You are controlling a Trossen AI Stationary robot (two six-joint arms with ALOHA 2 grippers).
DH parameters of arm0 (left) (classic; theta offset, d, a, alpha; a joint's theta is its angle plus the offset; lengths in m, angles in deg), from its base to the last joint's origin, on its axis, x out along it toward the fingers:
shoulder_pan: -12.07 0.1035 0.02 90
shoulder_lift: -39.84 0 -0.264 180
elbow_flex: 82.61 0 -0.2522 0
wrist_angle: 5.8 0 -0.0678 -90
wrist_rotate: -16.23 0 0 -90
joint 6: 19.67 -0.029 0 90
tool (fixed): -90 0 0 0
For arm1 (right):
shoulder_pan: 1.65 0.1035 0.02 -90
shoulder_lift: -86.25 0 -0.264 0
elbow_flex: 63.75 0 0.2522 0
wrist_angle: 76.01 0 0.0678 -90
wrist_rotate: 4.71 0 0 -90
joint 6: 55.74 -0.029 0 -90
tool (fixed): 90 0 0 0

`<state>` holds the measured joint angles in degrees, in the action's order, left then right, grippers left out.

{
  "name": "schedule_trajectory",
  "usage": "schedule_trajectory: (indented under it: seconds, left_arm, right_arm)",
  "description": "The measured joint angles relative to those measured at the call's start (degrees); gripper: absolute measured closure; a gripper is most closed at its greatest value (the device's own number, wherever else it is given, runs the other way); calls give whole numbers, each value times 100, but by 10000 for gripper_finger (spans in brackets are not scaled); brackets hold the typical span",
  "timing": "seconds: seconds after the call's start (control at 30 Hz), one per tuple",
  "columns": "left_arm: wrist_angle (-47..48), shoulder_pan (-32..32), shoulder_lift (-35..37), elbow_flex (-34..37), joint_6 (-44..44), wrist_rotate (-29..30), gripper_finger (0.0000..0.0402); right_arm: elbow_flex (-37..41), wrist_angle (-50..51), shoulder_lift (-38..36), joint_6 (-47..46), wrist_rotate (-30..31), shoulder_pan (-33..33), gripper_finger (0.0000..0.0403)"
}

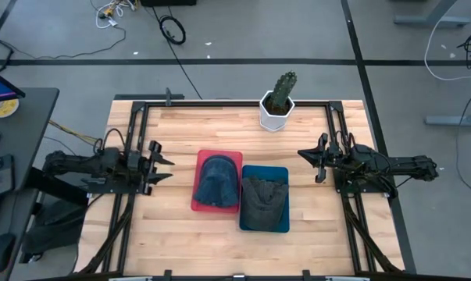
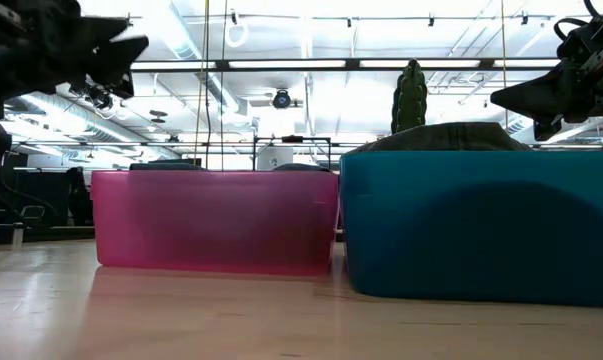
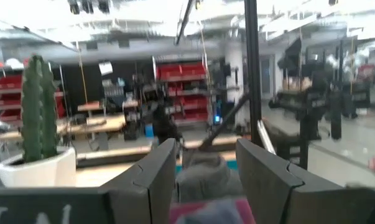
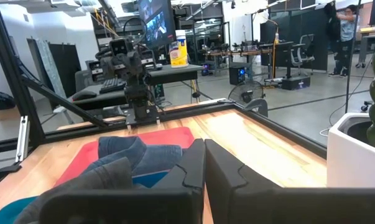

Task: Pick & Place hat
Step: Return to Home Position

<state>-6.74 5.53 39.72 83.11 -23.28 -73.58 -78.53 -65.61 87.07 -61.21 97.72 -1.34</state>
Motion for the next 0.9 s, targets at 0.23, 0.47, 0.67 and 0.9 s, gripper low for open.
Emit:
schedule_trajectory:
  seconds: [0.23, 0.47, 0.67, 0.9]
  left_arm:
    - [795, 0, -13, 3, -296, 5, 229]
    - [1148, 0, -11, 4, -457, 44, 229]
    - [1308, 0, -45, 4, -453, 308, 229]
    - [1266, 0, -61, 7, -458, 336, 229]
  right_arm:
    - [0, 0, 0, 0, 0, 0, 389]
    - [0, 0, 0, 0, 0, -2, 389]
    - [0, 0, 0, 0, 0, 0, 389]
    - [0, 1, 0, 0, 0, -2, 389]
